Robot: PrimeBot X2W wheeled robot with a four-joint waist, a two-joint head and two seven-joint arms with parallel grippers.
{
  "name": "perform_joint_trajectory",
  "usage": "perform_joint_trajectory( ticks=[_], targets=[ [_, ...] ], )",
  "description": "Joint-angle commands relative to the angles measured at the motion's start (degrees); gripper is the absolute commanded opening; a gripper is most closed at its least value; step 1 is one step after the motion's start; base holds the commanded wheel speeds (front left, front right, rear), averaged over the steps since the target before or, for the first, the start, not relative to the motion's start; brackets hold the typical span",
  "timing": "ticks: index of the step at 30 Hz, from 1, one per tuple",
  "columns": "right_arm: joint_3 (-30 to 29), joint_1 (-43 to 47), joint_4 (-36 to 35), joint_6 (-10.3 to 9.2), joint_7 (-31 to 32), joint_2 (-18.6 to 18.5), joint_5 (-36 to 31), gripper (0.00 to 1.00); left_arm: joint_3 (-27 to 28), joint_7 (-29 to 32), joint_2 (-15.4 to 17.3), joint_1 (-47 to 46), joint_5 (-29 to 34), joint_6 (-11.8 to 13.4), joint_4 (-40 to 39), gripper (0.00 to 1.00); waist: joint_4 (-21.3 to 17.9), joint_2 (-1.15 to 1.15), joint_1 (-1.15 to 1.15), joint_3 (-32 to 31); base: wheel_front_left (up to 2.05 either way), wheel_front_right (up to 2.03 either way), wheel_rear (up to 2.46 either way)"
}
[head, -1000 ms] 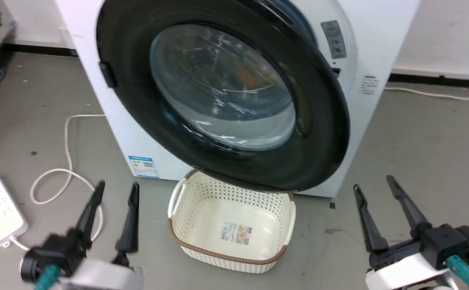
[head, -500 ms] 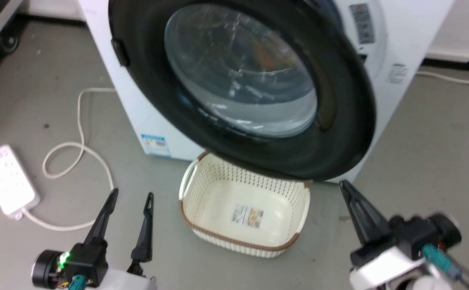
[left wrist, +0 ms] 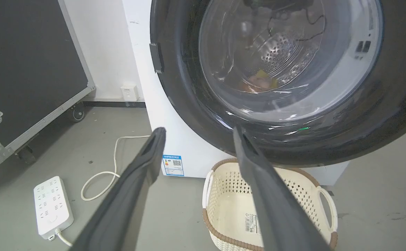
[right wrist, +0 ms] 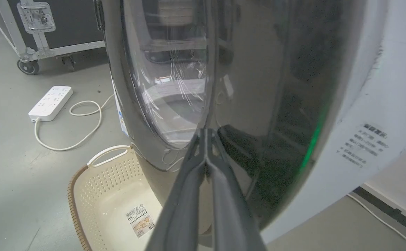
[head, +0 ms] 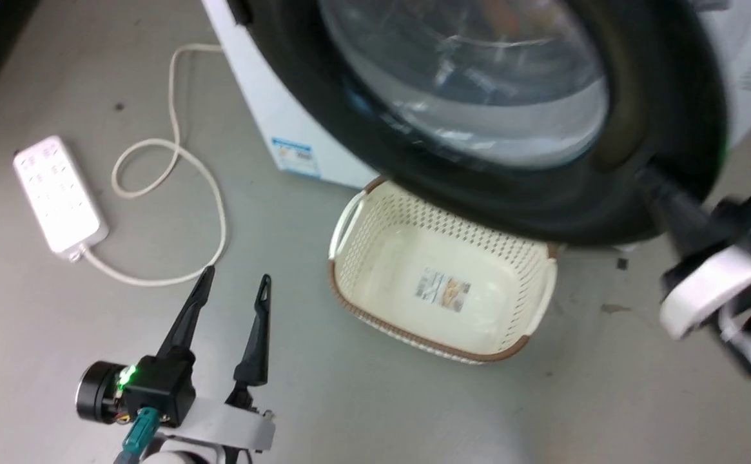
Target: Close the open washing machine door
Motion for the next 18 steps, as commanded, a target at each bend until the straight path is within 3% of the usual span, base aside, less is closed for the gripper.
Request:
perform_joint_trajectory(
  ticks=[1, 7, 18],
  targets=[
    [-0.98, -2.31, 1.15, -0.19, 0.47, -1.68, 0.56, 0.00, 0.09, -0.31, -0.45, -1.04, 0.44, -0.27, 0.12, 1.00, 1.43, 0.00, -0.02, 1.64, 0.00, 0.00, 0.00],
    [-5.47, -10.47, 7.23, -0.19, 2.66, -3.15, 1.41, 0.00, 0.47, -0.31, -1.66, -2.58, 1.20, -1.44, 0.15, 1.00, 2.27, 0.00, -0.02, 4.16, 0.00, 0.00, 0.00],
    [-10.39, -22.03, 17.51, -0.19, 2.44, -2.04, -1.91, 0.00, 1.04, -0.31, -2.33, -4.41, 3.40, -2.87, 0.31, 1.00, 2.51, 0.00, -0.02, 5.95, 0.00, 0.00, 0.00]
  ],
)
